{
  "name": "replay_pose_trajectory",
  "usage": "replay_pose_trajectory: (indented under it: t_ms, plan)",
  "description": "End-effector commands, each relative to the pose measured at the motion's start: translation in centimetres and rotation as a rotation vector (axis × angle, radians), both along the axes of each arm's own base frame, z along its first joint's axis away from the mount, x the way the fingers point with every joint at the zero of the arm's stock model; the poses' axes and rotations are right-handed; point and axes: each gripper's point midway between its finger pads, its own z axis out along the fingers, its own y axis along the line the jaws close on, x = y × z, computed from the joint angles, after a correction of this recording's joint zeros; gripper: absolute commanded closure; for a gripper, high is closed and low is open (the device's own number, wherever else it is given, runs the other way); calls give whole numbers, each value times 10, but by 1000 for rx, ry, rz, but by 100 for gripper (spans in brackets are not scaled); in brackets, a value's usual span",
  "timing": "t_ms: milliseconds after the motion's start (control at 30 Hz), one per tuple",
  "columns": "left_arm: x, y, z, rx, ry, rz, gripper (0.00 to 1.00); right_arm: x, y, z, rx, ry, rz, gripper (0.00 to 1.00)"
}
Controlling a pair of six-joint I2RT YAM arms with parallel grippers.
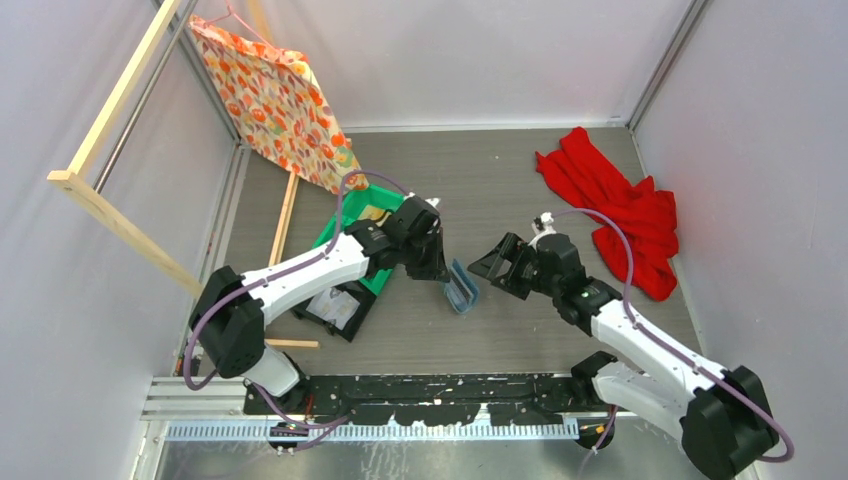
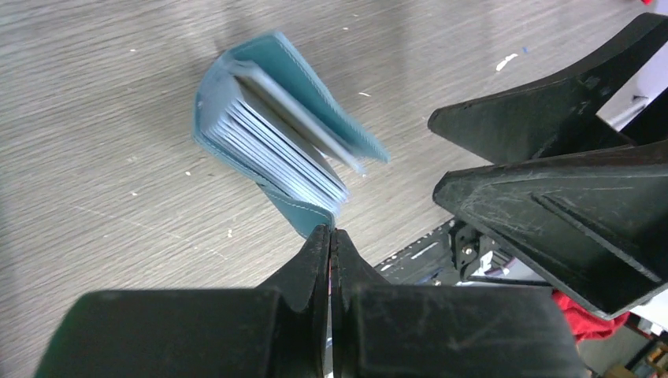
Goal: Take the credit cards out of the card holder
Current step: Open the card holder at the corner of the board.
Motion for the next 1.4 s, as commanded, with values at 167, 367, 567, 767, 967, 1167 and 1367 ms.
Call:
replay_pose_trajectory:
  t_ms: [167,367,567,767,967,1167,1367]
  plan:
    - [1,-37,52,-194,-56,-111,99,0,-36,2,-203,-3,-84,23]
    - [0,-58,66,-263,-48,-195,99,7,-37,5,-226,-12,-94,28]
    - [-12,-55,60,-221,-26,-301,99,7,-36,3,-206,-3,-108,31]
    - [-36,-13,26,-122,1,-279,99,6,-27,-10,-223,39,-44,41]
    - [-74,8,-14,-107,76,-289,100,16,-16,-16,-229,61,-2,43]
    - [-76,26,-60,-5,118,-221,99,23,-1,-20,-209,87,49,48]
    - [-55,42,-93,127,77,-118,99,19,12,-14,-141,85,103,69]
